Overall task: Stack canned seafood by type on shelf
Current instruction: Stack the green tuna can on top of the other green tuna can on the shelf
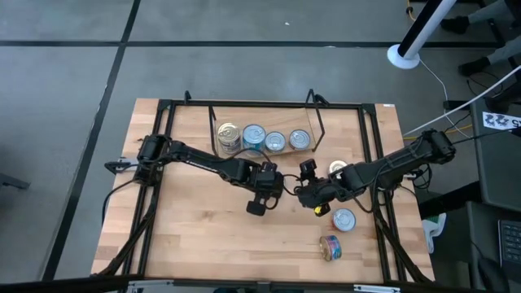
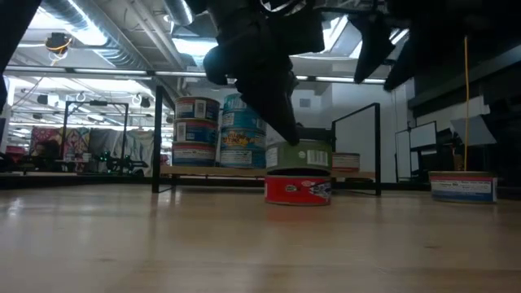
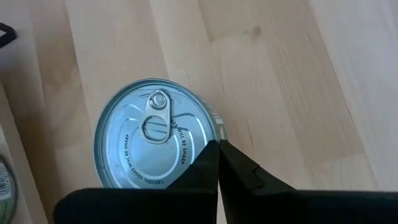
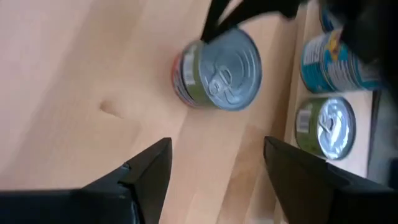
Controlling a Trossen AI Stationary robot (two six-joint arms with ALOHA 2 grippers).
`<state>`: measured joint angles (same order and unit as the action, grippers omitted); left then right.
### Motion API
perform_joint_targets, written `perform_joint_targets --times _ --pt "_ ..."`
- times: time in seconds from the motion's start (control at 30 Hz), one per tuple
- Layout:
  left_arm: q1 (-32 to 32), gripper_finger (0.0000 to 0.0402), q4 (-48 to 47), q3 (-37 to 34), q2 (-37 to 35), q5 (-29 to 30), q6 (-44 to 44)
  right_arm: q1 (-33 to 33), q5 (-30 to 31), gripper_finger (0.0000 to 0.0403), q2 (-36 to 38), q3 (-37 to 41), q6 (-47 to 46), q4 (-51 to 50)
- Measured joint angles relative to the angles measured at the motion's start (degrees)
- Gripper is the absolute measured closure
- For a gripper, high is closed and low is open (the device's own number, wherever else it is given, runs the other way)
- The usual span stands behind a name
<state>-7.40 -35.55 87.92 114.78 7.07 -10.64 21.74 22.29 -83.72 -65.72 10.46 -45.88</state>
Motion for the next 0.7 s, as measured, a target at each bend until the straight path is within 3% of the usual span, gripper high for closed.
perform_joint_targets --times 0.17,0.7 --pt "0.16 0.0401 1.70 0.00 -0.02 0.02 1.08 0.04 5.46 0.0150 -0.01 5.58 -0.21 6.21" --pt "2.50 0.0401 7.02 0.13 -0.22 -0.49 5.69 0.04 9.59 0.0150 -0.05 20.64 0.91 31.58"
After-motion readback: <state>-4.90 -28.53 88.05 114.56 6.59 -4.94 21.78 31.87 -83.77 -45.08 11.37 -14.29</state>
